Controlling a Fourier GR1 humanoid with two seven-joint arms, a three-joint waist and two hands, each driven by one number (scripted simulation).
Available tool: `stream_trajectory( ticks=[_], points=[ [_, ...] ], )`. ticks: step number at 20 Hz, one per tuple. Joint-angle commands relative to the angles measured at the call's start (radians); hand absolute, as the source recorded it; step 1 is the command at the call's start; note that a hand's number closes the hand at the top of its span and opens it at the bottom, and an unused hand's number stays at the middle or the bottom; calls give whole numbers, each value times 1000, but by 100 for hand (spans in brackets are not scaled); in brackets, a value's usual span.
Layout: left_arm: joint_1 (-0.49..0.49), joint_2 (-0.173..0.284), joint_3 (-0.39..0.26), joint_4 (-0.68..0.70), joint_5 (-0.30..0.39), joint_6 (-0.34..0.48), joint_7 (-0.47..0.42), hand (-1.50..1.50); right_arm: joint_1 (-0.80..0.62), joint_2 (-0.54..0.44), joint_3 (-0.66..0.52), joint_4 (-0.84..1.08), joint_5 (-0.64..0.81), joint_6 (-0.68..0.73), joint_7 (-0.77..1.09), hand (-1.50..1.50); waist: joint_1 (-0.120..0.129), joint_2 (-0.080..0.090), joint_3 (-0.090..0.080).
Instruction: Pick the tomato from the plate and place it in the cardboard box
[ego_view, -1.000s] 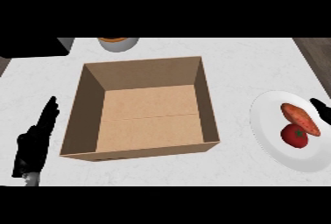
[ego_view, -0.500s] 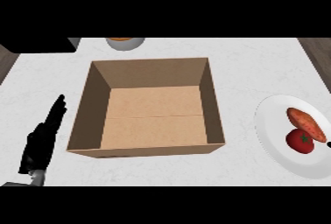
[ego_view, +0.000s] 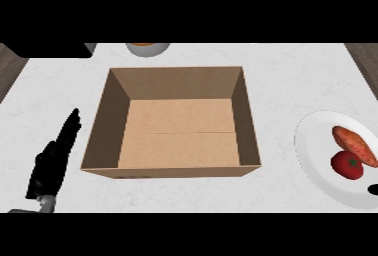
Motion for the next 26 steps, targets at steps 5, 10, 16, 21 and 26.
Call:
stream_trajectory(
  ticks=[5, 10, 16, 21, 26],
  points=[
    [-38, -49, 55, 103, -17, -51, -62, 0, -105, 61, 55, -106, 71, 84, 325, -150, -3, 1, 2],
    [-38, -91, 46, 60, -85, -40, -12, 0, -153, 174, 88, -32, 197, 74, 326, -150, -2, 1, 3],
    [-5, -99, 97, 8, -98, -82, 5, 0, -113, 209, 30, 15, 222, 159, 291, -150, -3, 0, 3],
    [-36, -90, 157, 0, -97, -146, 43, 0, -107, 273, -7, 37, 271, 164, 233, -150, -4, 0, 3],
    [54, -136, 160, -38, -138, -157, 0, 0, -89, 292, -64, 42, 305, 214, 206, -150, -4, -1, 3]
  ],
)
